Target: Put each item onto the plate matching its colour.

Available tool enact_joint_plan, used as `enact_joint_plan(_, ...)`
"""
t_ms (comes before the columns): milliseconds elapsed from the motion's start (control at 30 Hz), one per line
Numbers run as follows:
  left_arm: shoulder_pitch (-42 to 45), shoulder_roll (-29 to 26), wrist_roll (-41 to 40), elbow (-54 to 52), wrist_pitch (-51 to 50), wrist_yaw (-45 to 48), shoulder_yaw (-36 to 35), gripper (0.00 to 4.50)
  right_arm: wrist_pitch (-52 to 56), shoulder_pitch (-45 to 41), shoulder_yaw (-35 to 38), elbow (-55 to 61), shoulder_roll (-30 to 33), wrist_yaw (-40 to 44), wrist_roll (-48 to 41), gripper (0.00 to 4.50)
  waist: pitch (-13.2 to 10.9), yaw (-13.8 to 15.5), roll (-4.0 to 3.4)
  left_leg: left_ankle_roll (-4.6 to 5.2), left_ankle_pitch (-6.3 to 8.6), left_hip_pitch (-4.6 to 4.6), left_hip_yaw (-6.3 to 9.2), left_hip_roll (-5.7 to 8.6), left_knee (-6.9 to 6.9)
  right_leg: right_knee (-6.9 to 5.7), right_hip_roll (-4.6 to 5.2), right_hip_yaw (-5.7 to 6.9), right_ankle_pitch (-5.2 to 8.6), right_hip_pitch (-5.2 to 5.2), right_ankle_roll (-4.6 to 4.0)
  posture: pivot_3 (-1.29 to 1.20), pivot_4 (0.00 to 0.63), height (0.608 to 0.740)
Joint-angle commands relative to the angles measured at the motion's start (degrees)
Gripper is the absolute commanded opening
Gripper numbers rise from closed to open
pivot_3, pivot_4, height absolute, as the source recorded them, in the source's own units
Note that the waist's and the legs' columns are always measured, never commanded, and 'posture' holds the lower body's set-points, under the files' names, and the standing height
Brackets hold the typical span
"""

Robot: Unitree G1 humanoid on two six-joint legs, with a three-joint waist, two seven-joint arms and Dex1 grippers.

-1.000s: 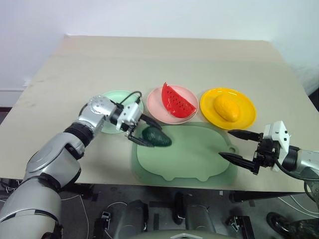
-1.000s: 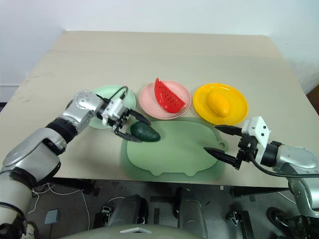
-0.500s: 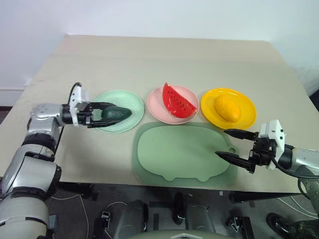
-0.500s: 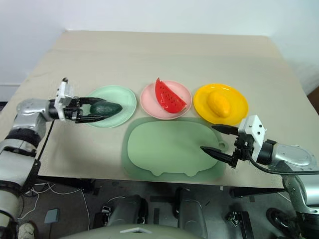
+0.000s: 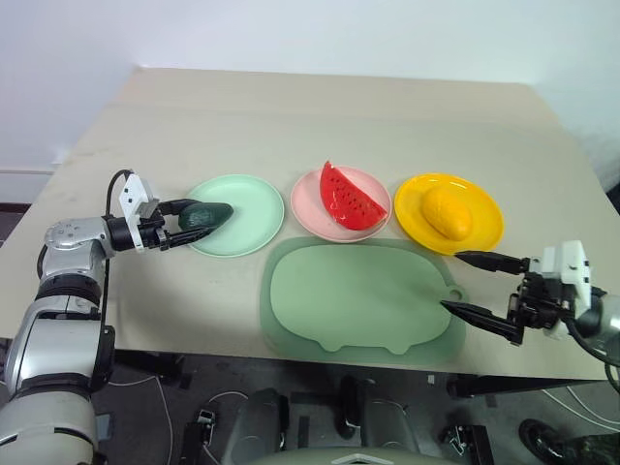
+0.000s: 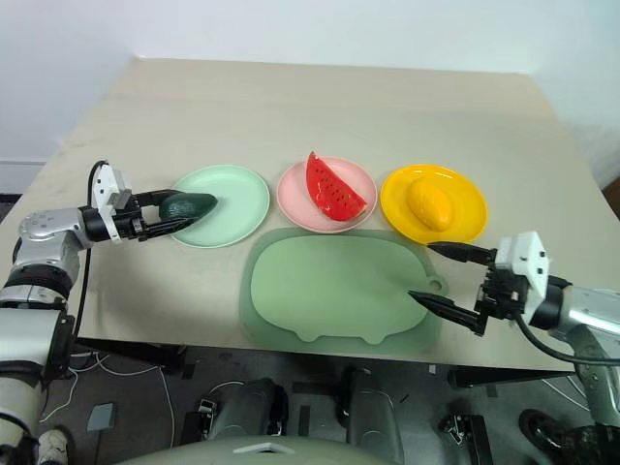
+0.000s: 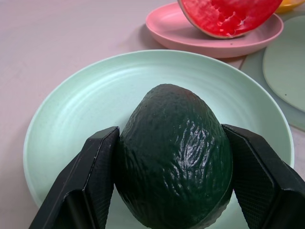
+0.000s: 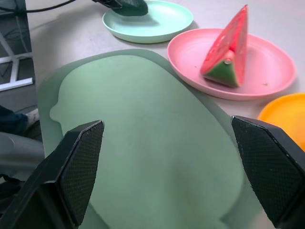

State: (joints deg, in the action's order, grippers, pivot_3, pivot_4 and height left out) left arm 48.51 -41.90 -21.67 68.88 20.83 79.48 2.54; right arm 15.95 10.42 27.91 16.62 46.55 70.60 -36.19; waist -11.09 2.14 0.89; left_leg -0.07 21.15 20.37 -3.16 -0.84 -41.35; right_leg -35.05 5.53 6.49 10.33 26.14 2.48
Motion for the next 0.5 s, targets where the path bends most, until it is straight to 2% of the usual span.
enact_joint_plan(33,0.1,0.2,1.9,-0.9,0.6,-0.4,-2.8,2.99,-2.6,1.9,5.1,-1.2,1.0,2.9,-1.5,4.5,0.0,0.1,0.0,0.0,0.0,0.0,0.0,0.0,0.0,0.0,0.0,0.0,0.0,0.0,0.0,0.0,0.15,0.736)
enact_joint_plan(200,0.3,1.1,4.7,-0.5,0.8,-1.2,-4.2,2.99,-7.6,5.1,9.7,-5.2,0.4,4.6,0.4,4.5,0.0,0.0,0.0,0.0,0.0,-0.04,0.0,0.0,0.0,0.0,0.0,0.0,0.0,-0.04,0.0,0.0,0.15,0.736)
enact_joint_plan(467,1.6,2.8,8.5,0.3,0.9,-5.4,-5.8,2.99,-8.9,6.0,8.6,-5.1,-0.5,3.0,0.8,4.5,0.0,0.0,0.0,0.0,0.0,-0.06,0.0,-0.02,0.0,-0.01,0.0,-0.01,0.0,-0.05,0.0,0.0,0.15,0.736)
enact_joint_plan(500,1.9,3.0,8.8,0.4,0.9,-6.2,-6.0,3.34,-8.9,5.8,8.3,-5.0,-0.6,2.7,0.8,4.5,0.0,0.0,0.0,0.0,0.0,-0.06,0.0,-0.02,0.0,-0.01,0.0,-0.01,0.0,-0.05,0.0,0.0,0.15,0.736)
